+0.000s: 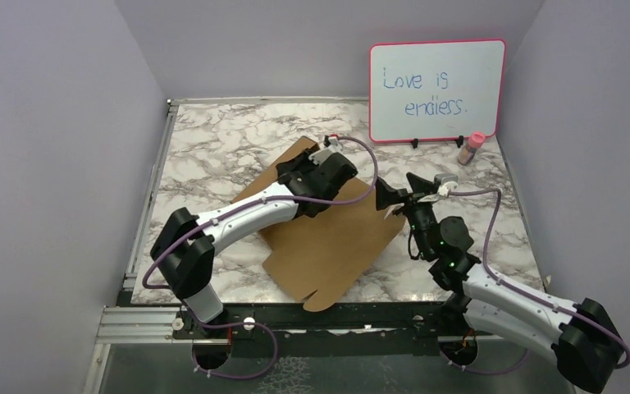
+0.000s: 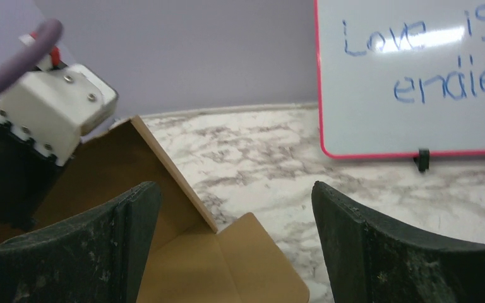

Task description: Fold the paper box

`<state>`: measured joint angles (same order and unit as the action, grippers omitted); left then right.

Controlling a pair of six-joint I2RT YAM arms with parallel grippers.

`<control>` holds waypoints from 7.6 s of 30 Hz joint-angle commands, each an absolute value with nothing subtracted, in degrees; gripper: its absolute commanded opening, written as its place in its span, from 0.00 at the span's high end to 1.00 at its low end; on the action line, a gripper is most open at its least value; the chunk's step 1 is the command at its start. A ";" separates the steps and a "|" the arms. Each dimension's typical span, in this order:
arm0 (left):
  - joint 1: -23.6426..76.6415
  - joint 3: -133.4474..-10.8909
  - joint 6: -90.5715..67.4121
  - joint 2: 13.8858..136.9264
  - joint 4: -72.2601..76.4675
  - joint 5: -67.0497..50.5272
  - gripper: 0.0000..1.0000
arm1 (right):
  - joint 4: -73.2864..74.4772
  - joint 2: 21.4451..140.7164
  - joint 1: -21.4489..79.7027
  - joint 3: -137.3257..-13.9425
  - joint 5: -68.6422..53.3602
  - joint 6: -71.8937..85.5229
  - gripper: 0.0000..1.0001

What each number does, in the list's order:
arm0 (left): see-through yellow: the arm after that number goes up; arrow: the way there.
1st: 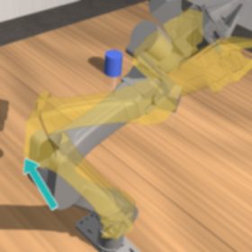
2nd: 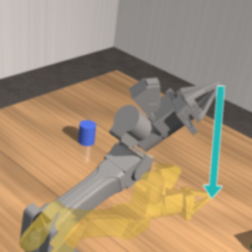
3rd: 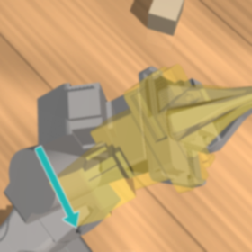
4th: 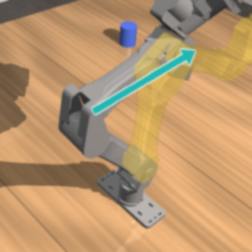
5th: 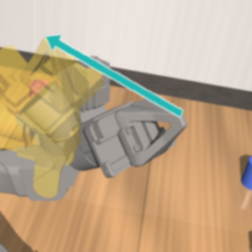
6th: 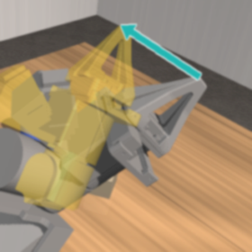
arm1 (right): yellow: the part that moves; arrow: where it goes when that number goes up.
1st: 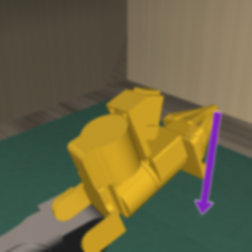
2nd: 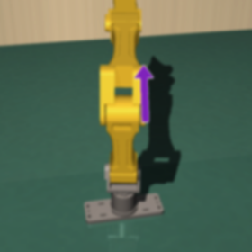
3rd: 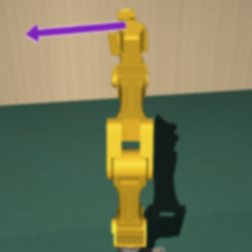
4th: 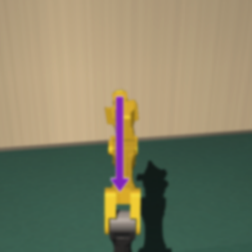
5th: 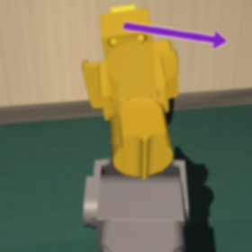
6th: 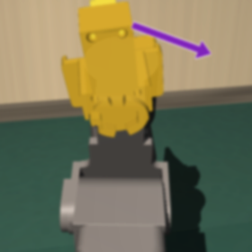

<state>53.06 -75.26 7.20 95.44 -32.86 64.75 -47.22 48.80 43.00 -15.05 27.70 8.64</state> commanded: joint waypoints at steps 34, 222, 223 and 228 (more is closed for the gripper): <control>18.90 -51.56 -39.09 88.99 -14.61 0.06 0.85 | 28.82 65.88 42.78 -74.92 6.72 9.05 0.00; 3.40 -66.91 17.20 77.26 -17.74 -34.52 1.00 | 21.45 91.93 23.65 -83.01 -25.82 -27.79 0.97; 3.97 -66.74 15.87 77.07 -17.46 -33.48 1.00 | 21.29 92.13 24.60 -83.05 -23.19 -26.57 0.97; 6.60 -65.83 10.09 76.48 -17.03 -26.65 1.00 | 20.18 92.46 28.85 -82.96 -12.17 -20.09 0.99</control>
<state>3.38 -66.72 18.02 78.37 -21.39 -31.00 23.66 93.17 24.64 -83.81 -20.88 -27.66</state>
